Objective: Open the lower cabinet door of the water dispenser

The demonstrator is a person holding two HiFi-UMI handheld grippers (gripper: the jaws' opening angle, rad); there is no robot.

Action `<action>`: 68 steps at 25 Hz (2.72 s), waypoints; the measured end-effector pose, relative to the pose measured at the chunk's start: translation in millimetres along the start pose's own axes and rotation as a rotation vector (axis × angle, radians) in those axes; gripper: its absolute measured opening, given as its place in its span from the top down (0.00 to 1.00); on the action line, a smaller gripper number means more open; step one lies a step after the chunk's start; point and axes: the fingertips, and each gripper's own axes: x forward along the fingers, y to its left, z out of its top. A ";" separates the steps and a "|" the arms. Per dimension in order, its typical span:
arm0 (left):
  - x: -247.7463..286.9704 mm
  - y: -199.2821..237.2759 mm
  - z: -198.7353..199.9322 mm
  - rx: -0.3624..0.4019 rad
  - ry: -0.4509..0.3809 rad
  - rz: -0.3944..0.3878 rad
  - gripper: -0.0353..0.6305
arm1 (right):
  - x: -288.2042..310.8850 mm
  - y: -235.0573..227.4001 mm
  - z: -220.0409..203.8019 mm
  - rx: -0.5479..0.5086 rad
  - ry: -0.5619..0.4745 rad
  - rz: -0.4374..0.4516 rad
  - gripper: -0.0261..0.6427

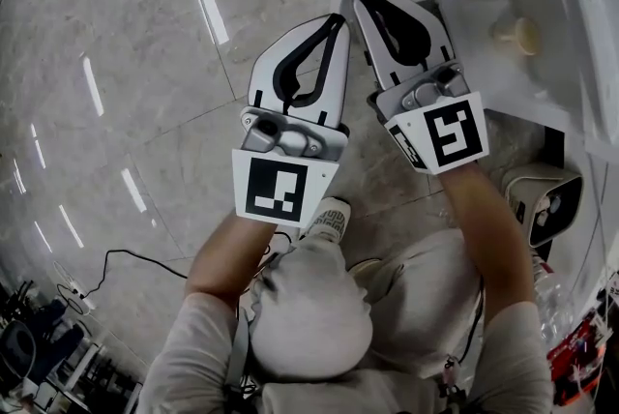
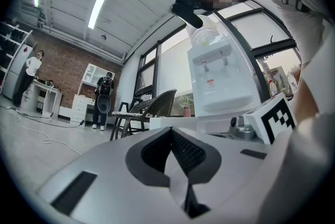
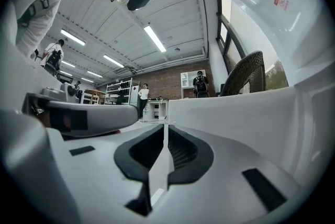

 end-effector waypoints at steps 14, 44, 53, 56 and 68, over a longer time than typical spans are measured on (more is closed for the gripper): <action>9.7 -47.8 20.2 -0.008 -0.020 -0.066 0.94 | -95.8 -6.7 32.3 0.029 -0.026 -0.072 0.91; -0.8 -134.8 465.0 -0.028 -0.032 -0.241 0.94 | -285.6 -3.4 475.4 0.107 -0.095 -0.473 0.91; -1.7 -142.1 705.9 -0.059 -0.052 -0.256 0.94 | -369.3 2.9 692.2 0.130 -0.053 -0.627 0.91; -3.1 -156.0 756.9 -0.039 -0.086 -0.311 0.94 | -388.1 9.1 741.0 0.098 -0.074 -0.652 0.91; -27.2 -198.4 816.5 -0.057 -0.110 -0.401 0.94 | -449.1 44.8 811.0 0.013 -0.099 -0.791 0.93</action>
